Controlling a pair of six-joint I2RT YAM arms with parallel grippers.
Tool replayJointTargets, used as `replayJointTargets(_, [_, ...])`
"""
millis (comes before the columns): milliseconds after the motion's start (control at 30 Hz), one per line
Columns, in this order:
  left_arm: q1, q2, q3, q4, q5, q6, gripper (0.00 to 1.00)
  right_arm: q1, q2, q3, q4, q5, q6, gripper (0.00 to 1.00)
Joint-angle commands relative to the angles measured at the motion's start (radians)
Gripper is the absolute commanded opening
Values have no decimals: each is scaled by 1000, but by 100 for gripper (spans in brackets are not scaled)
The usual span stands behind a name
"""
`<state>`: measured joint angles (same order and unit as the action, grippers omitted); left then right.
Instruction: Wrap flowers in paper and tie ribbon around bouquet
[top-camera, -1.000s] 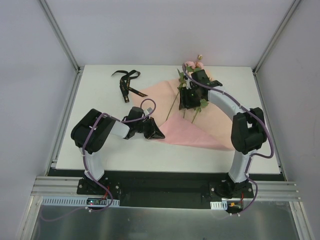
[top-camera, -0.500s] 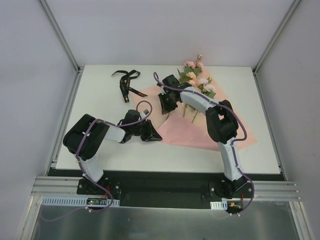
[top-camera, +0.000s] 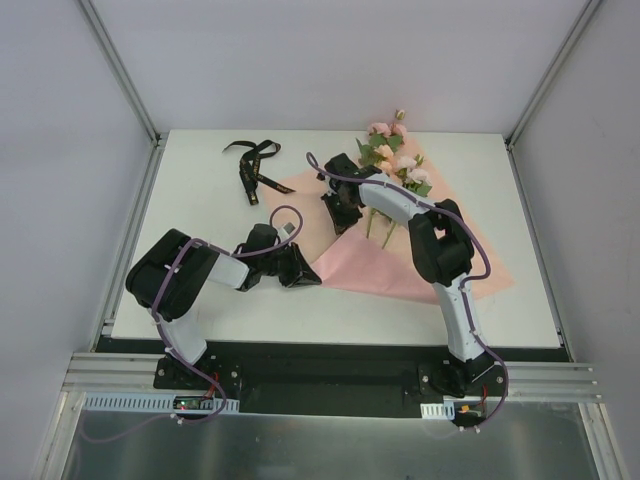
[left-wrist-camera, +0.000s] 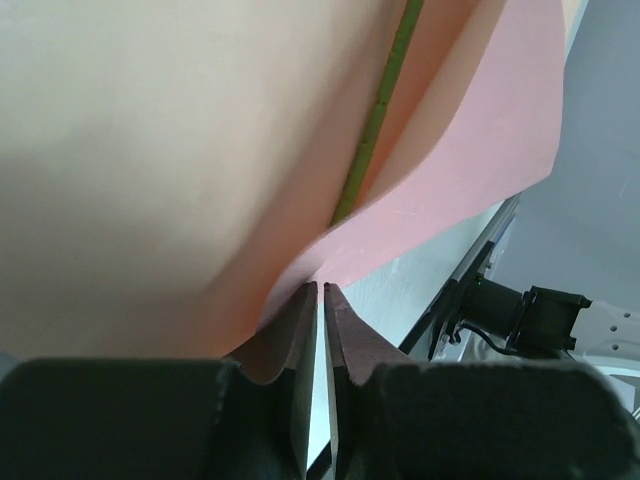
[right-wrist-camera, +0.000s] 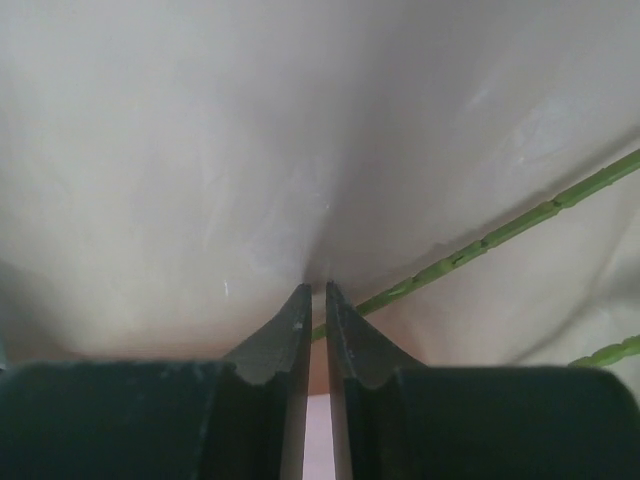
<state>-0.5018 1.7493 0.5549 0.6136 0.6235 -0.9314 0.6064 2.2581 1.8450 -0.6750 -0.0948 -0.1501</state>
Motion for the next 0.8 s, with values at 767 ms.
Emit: replayJointTargets(767, [28, 18, -41, 12, -10, 25, 4, -36, -218, -82, -97, 71, -46, 27])
